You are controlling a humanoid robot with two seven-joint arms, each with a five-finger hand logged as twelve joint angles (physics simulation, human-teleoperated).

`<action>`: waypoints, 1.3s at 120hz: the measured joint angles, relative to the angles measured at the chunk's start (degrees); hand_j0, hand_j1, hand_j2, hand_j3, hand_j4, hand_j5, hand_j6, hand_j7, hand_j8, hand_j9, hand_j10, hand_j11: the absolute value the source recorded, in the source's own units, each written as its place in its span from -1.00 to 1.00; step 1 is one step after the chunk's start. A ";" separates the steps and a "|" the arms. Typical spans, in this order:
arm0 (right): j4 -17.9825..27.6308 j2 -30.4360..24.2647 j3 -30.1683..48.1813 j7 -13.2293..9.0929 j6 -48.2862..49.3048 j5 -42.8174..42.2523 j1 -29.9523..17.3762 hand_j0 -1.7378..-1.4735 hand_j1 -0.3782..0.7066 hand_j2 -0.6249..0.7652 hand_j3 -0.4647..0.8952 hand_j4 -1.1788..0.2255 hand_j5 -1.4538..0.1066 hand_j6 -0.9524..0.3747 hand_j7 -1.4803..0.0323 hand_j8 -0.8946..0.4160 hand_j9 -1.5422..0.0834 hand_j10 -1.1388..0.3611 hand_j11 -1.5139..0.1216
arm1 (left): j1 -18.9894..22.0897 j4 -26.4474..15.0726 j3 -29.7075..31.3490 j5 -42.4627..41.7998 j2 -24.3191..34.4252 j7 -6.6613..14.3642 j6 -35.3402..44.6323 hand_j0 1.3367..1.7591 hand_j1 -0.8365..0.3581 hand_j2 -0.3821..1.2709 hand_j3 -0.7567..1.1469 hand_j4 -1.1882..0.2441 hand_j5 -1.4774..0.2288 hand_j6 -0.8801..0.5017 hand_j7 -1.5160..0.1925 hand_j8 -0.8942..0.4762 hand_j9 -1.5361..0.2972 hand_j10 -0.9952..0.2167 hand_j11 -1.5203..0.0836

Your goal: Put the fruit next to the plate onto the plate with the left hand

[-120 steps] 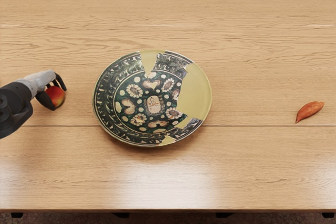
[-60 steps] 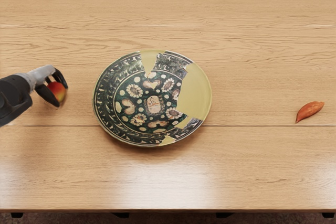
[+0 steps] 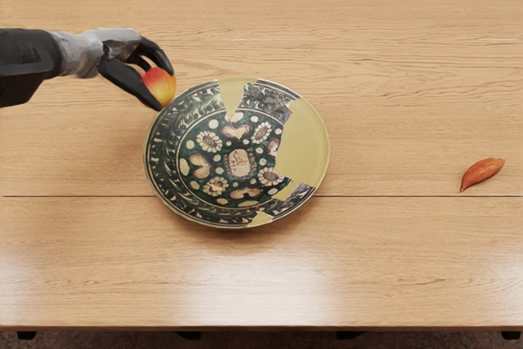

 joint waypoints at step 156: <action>0.04 0.00 0.04 0.00 0.00 0.00 0.00 -0.40 -0.92 -0.10 -0.32 0.66 0.84 0.42 0.94 0.35 0.88 0.50 0.83 | 14.68 3.93 -4.69 -46.59 14.58 -0.01 -17.97 0.52 0.95 -0.52 -0.20 0.63 0.69 0.25 0.74 0.28 0.64 0.61 0.86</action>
